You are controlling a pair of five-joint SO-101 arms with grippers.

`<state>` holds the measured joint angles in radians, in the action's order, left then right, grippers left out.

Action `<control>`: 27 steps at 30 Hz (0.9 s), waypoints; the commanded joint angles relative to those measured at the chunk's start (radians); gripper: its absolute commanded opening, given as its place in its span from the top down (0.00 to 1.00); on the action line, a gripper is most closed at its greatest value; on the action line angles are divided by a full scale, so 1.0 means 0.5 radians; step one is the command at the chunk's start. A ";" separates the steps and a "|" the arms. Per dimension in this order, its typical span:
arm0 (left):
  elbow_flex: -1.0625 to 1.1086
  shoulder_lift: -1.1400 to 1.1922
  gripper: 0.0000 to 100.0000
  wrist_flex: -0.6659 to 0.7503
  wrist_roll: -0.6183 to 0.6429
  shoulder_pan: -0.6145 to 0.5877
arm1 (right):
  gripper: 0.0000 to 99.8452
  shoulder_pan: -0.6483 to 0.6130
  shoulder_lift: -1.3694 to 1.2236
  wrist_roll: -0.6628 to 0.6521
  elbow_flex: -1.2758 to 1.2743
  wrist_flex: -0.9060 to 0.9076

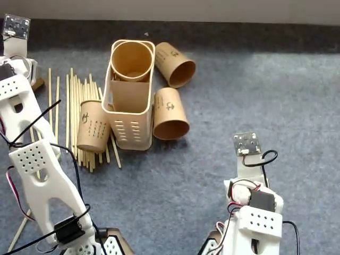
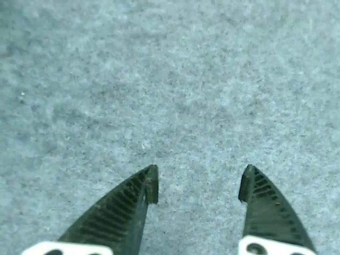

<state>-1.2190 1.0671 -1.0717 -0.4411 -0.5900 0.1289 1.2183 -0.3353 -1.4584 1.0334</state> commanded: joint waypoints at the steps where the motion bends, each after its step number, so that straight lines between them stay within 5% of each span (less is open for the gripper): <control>1: -0.044 -0.029 0.73 -0.083 0.015 -0.005 | 0.75 -0.020 0.026 -0.021 0.008 -0.026; 7: -0.048 -0.029 0.73 -0.310 0.055 -0.164 | 0.75 -0.023 0.026 -0.021 0.017 -0.026; 16: -0.051 -0.201 0.73 -1.369 0.074 -0.262 | 0.75 -0.026 0.026 -0.021 0.017 -0.026; 23: -0.051 -0.554 0.73 -1.086 0.457 -0.207 | 0.75 -0.026 0.026 -0.021 0.020 -0.026; 27: -0.041 -0.634 0.73 -0.562 0.721 -0.035 | 0.75 -0.026 0.026 -0.021 0.017 -0.026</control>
<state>-1.2329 0.8293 -1.5321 -0.1603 -0.6790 0.1243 1.2183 -0.3353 -1.4584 1.0334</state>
